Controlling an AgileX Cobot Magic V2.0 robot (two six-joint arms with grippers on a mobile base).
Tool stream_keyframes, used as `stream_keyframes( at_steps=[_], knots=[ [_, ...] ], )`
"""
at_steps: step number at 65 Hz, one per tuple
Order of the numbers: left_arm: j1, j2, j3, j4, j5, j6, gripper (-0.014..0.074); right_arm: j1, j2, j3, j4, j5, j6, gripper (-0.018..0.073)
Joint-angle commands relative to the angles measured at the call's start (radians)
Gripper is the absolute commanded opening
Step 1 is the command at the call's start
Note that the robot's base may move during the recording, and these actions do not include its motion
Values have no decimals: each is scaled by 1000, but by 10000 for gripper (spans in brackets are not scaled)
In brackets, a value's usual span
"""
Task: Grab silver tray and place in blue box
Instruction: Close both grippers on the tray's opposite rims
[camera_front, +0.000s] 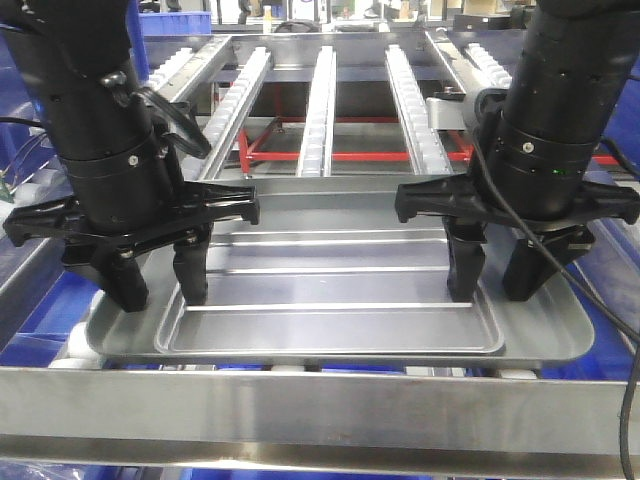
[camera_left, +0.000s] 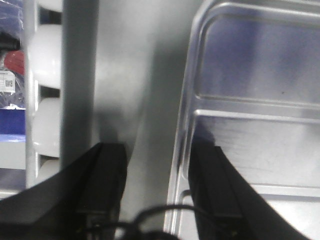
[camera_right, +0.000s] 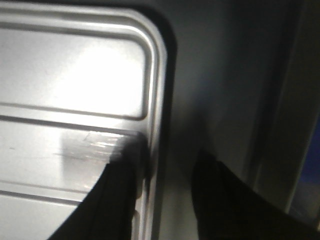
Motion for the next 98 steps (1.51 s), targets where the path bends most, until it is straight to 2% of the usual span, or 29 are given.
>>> stream_keyframes(
  at_steps=[1, 25, 34, 41, 48, 54, 57, 94, 98],
  knots=[
    [-7, -33, -26, 14, -9, 1, 230, -1, -42, -30, -5, -37, -10, 395],
    [-7, -33, -26, 14, -9, 1, 227, -1, -42, -30, -5, -42, -10, 395],
    [-7, -33, -26, 14, -9, 1, 160, -1, -42, -30, -4, -43, -10, 387],
    [-7, -33, -26, 14, -9, 1, 74, -1, -41, -30, -4, -43, -10, 302],
    [-7, -33, -26, 14, -9, 1, -14, -1, -41, -30, -4, -43, -10, 141],
    [-7, -33, -26, 14, -9, 1, -81, -1, -41, -30, -4, -43, -10, 46],
    [-7, -33, -26, 14, -9, 1, -107, -1, -41, -30, -4, -43, -10, 52],
    [-7, -33, -26, 14, -25, 1, -104, -1, -41, -30, -4, -49, -10, 49],
    [-5, -33, -26, 35, -52, 1, -104, -1, -41, -32, -4, -57, -9, 49]
  ],
)
